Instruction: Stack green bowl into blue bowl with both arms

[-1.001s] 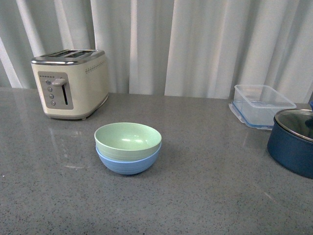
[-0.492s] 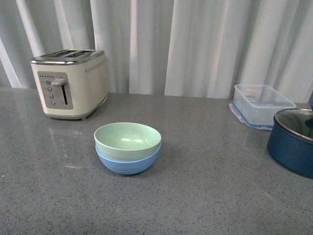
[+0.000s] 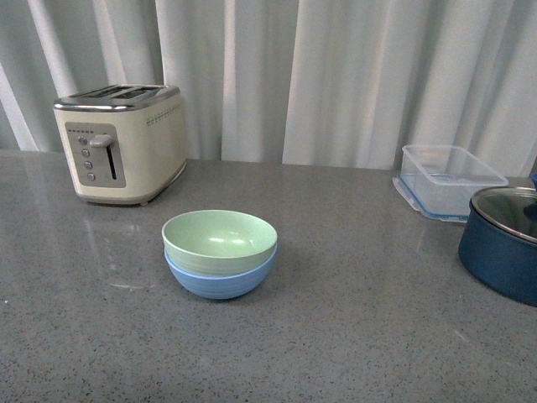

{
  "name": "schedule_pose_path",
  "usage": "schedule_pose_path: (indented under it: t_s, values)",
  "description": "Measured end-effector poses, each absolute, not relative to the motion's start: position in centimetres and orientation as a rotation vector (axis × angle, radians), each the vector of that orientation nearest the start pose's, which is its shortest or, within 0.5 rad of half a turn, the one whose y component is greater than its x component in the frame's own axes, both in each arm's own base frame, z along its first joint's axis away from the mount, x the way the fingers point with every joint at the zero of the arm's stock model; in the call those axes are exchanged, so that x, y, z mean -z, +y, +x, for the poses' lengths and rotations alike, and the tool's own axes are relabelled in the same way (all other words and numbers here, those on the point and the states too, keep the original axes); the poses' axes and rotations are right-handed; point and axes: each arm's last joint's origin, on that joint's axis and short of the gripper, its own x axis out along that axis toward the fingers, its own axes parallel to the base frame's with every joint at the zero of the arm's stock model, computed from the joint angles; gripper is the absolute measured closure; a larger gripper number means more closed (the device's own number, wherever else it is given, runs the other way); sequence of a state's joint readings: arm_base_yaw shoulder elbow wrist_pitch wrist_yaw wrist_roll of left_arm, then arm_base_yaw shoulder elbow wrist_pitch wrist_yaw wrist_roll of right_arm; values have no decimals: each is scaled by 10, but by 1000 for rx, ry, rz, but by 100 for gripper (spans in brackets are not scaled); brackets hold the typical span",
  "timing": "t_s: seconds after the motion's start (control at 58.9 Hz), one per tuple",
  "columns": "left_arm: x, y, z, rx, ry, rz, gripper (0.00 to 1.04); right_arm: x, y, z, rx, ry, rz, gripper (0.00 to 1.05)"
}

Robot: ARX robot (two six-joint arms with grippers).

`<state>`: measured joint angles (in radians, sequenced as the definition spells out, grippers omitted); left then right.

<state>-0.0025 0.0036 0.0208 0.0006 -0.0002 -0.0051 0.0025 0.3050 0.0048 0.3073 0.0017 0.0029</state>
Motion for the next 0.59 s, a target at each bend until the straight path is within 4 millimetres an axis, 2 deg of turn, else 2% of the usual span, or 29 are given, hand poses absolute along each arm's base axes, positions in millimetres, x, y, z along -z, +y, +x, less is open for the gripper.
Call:
schedule_pose_path:
  t_s: [0.475,0.594]
  values:
    - [-170,0,97,2,-18,-5,7,-168,0,108,-1,-7,3,104]
    - [-170,0,97,2,-18,-5,7,-163,0,99,-3,21,3,104]
